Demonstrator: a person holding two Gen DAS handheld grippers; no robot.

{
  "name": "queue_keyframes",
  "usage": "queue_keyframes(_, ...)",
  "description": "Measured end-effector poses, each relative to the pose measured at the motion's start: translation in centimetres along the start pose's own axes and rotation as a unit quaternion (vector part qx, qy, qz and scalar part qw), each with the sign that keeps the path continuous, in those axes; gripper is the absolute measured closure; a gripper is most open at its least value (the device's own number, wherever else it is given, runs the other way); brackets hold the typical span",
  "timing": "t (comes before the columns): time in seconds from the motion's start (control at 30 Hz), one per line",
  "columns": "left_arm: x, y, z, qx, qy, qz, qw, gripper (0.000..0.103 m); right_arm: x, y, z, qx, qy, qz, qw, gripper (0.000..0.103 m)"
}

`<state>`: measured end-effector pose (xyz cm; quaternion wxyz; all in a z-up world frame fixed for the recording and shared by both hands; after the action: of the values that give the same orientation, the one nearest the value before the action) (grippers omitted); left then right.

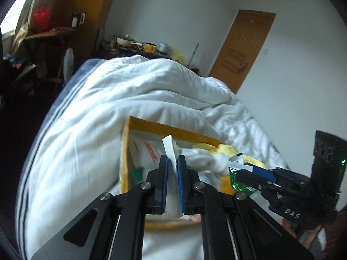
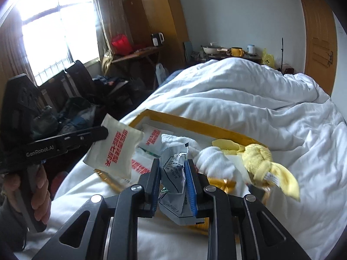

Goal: Organize soft objects
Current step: 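Release the white packet and clear wrapper into the box with both tools, then grasp the pink clear pouch with the left tool, then carry the pink pouch over the box and release it with the left tool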

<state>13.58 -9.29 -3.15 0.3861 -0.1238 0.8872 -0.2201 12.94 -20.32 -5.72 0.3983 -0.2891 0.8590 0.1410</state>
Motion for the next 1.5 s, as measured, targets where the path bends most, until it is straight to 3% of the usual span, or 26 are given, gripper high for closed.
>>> queue_keyframes(0.13,-0.2,1.1,1.5,0.000,0.006,-0.020,0.9998,0.095,-0.4,-0.1,2.2,-0.004,0.012,0.005,1.000,0.078)
queue_keyframes(0.2,0.0,1.4,1.9,0.004,0.007,-0.023,0.9997,0.093,-0.3,0.0,3.3,-0.011,0.020,0.009,1.000,0.071)
queue_keyframes(0.27,0.1,1.9,2.1,-0.003,0.004,-0.029,0.9996,0.092,-0.1,-0.3,4.2,-0.015,0.024,0.019,0.999,0.057)
queue_keyframes(0.3,0.1,2.2,2.0,-0.003,0.003,-0.035,0.9994,0.086,0.0,-0.5,4.4,-0.018,0.024,0.027,0.999,0.054)
queue_keyframes(0.33,0.2,2.3,1.7,0.000,0.003,-0.039,0.9992,0.069,0.1,-0.8,4.5,-0.028,0.022,0.040,0.999,0.047)
queue_keyframes(0.4,0.2,2.1,0.5,0.008,-0.006,-0.044,0.9990,0.046,0.2,-1.3,3.7,-0.055,0.017,0.060,0.997,0.043)
queue_keyframes(0.53,1.3,-0.3,-3.5,0.039,-0.007,-0.017,0.9991,0.030,0.8,-1.9,-0.7,-0.110,0.009,0.095,0.989,0.032)
queue_keyframes(0.63,3.7,-2.5,-6.5,0.071,0.012,0.008,0.9974,0.019,2.5,-1.6,-5.9,-0.154,0.005,0.092,0.984,0.017)
queue_keyframes(0.73,7.5,-4.5,-6.9,0.103,0.093,0.022,0.9900,0.018,5.9,-1.2,-9.7,-0.185,0.025,0.073,0.980,0.012)
queue_keyframes(0.83,11.9,-5.7,-5.6,0.115,0.188,0.021,0.9751,0.018,10.7,-1.1,-11.1,-0.196,0.071,0.082,0.975,0.012)
queue_keyframes(0.9,13.7,-6.0,-4.5,0.120,0.230,0.012,0.9656,0.018,13.9,-1.1,-11.0,-0.214,0.098,0.106,0.966,0.012)
queue_keyframes(1.0,14.4,-5.6,-3.6,0.132,0.255,-0.010,0.9578,0.018,16.4,-0.9,-10.3,-0.244,0.111,0.130,0.955,0.012)
queue_keyframes(1.13,15.6,-5.7,-2.6,0.150,0.293,-0.022,0.9441,0.018,17.3,-0.3,-8.7,-0.264,0.134,0.139,0.945,0.012)
queue_keyframes(1.27,17.2,-6.7,-1.8,0.144,0.317,0.000,0.9375,0.021,17.2,-0.1,-9.0,-0.256,0.119,0.126,0.951,0.017)
queue_keyframes(1.33,17.7,-7.1,-1.9,0.144,0.318,0.006,0.9371,0.034,17.2,0.4,-9.1,-0.259,0.116,0.119,0.951,0.024)
queue_keyframes(1.4,17.9,-7.2,-2.0,0.153,0.318,0.008,0.9355,0.041,17.1,0.9,-9.0,-0.249,0.116,0.101,0.956,0.025)
queue_keyframes(1.5,17.6,-7.0,-2.4,0.155,0.314,0.000,0.9365,0.041,17.0,1.4,-9.2,-0.235,0.111,0.084,0.962,0.028)
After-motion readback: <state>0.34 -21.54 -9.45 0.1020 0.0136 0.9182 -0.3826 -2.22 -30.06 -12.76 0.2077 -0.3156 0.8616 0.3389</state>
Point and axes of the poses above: each gripper's, at about its wrist camera, not at the fingertips, and z roughly the way its jaws point, y to its left, x to its underside, the point moved 4 cm from there along z, roughly the way its jaws point, and after that the axes turned 12 degrees about -z, right-handed, at the moved point
